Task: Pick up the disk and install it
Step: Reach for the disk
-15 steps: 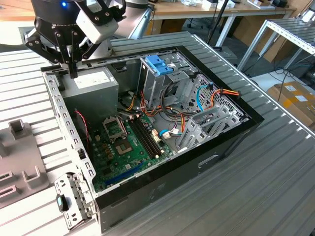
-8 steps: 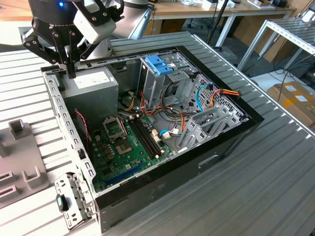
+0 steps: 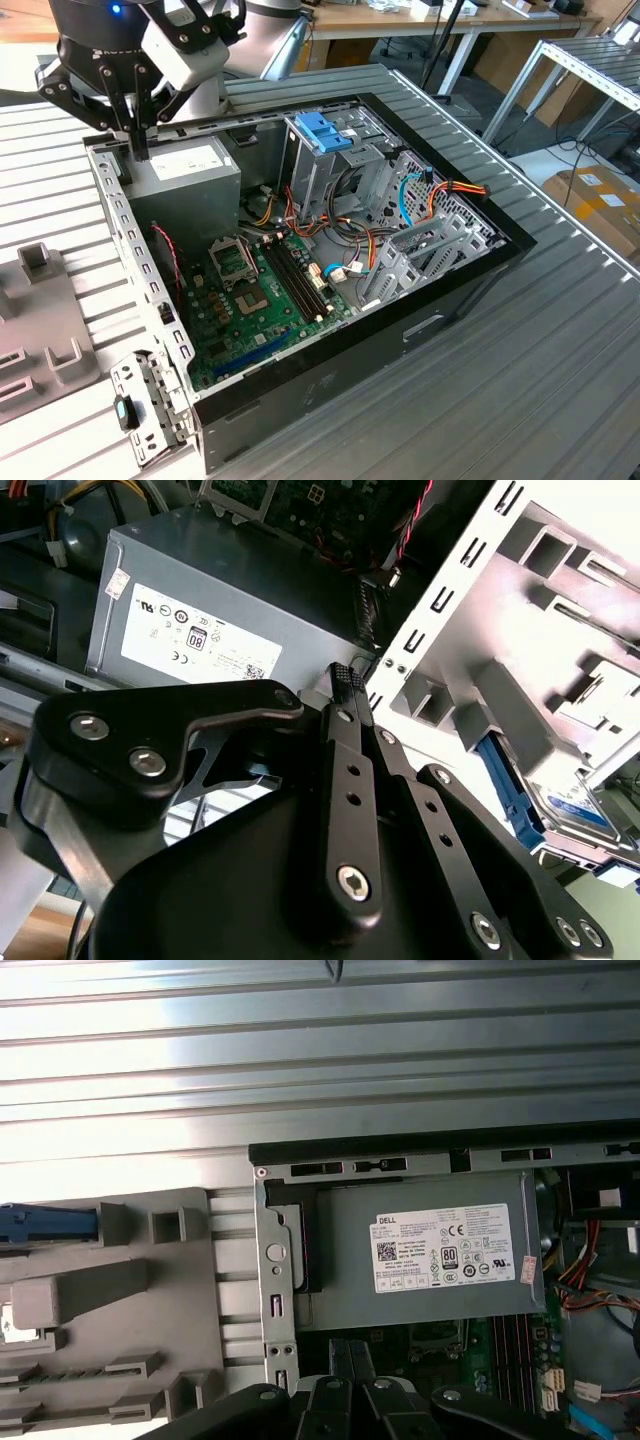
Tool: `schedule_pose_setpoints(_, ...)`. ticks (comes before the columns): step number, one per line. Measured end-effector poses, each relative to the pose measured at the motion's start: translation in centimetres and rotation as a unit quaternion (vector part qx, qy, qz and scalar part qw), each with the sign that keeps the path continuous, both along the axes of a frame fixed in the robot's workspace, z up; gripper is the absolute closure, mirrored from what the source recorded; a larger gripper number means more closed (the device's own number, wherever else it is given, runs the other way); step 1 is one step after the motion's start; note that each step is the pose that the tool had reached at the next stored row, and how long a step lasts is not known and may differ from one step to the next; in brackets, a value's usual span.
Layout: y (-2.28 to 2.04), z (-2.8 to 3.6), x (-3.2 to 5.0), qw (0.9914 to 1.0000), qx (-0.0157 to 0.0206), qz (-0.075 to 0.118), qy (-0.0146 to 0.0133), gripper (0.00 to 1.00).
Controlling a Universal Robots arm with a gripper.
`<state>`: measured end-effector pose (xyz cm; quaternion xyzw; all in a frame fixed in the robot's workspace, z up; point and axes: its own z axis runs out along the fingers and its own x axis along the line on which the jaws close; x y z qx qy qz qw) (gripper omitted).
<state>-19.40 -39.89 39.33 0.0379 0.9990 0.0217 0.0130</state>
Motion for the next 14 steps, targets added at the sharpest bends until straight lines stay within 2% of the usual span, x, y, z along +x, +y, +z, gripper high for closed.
schedule_pose_setpoints(14,0.0,0.0,-0.65,1.0,0.0,0.0,0.0,0.89)
